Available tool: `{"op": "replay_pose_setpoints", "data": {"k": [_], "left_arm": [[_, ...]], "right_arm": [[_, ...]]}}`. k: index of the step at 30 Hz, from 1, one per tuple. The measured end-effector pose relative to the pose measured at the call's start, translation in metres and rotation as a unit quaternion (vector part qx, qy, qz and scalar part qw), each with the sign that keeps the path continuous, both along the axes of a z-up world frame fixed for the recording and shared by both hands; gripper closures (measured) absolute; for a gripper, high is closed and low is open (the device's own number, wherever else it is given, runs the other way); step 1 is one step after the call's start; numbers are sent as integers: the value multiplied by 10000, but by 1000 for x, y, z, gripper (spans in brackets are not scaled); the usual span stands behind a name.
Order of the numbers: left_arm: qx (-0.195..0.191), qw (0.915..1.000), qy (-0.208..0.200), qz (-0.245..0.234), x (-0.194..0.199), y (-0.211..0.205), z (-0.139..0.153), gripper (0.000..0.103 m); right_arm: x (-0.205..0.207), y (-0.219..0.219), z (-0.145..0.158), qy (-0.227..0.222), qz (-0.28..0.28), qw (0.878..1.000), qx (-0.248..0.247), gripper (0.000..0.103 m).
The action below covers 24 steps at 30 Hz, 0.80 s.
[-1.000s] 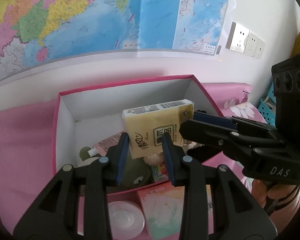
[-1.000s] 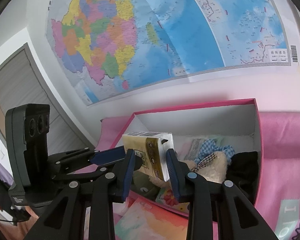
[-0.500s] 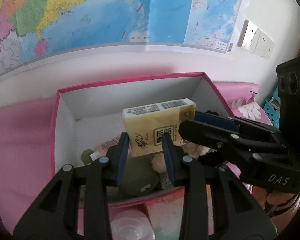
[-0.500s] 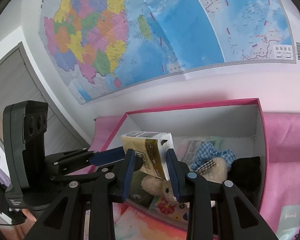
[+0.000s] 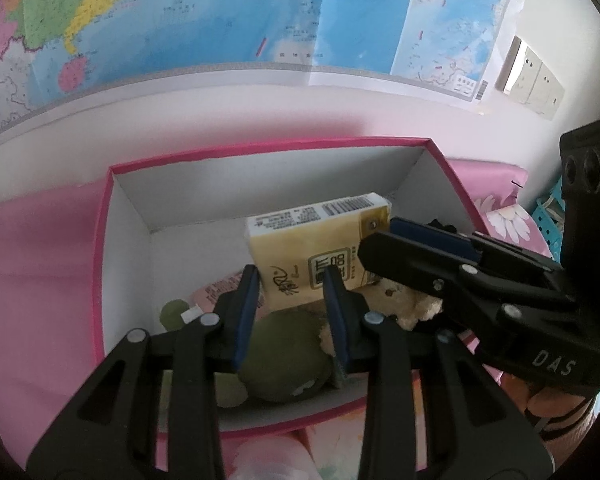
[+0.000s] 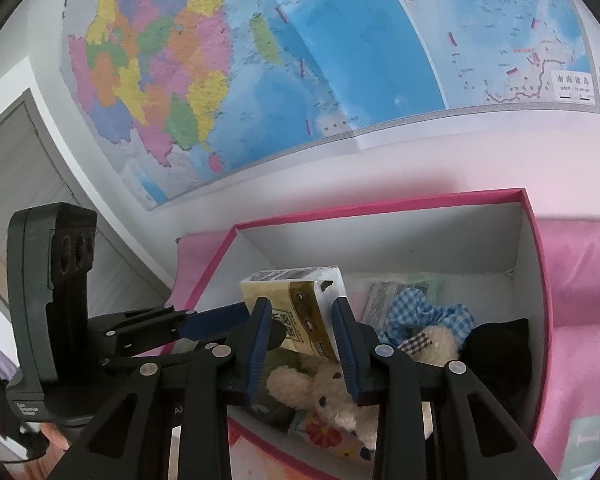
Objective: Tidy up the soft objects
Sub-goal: 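Lower the yellow tissue pack into the pink box and release, then withdraw the open right gripper from the pink box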
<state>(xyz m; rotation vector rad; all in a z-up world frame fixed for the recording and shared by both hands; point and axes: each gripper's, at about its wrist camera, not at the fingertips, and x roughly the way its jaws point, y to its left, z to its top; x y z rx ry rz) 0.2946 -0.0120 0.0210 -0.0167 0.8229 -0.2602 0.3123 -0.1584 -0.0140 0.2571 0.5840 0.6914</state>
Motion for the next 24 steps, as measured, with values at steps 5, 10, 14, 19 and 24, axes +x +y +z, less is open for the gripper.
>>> {"op": "replay_pose_setpoints", "data": {"k": [5, 10, 14, 19, 24], "left_arm": [[12, 10000, 62, 18, 3, 1, -1, 68], [-94, 9999, 32, 37, 2, 2, 0, 68], [-162, 9998, -134, 71, -7, 7, 5, 66], [-165, 9987, -464, 134, -32, 14, 13, 54], [-207, 9958, -885, 141, -68, 22, 21, 41]], "right_arm": [[2, -2, -3, 58, -138, 9999, 3, 70], [2, -7, -5, 105, -252, 9996, 26, 67], [-5, -11, -7, 83, -267, 9996, -4, 64], [-26, -16, -1, -182, -334, 9992, -92, 51], [-65, -25, 9, -627, -347, 9971, -250, 36]]}}
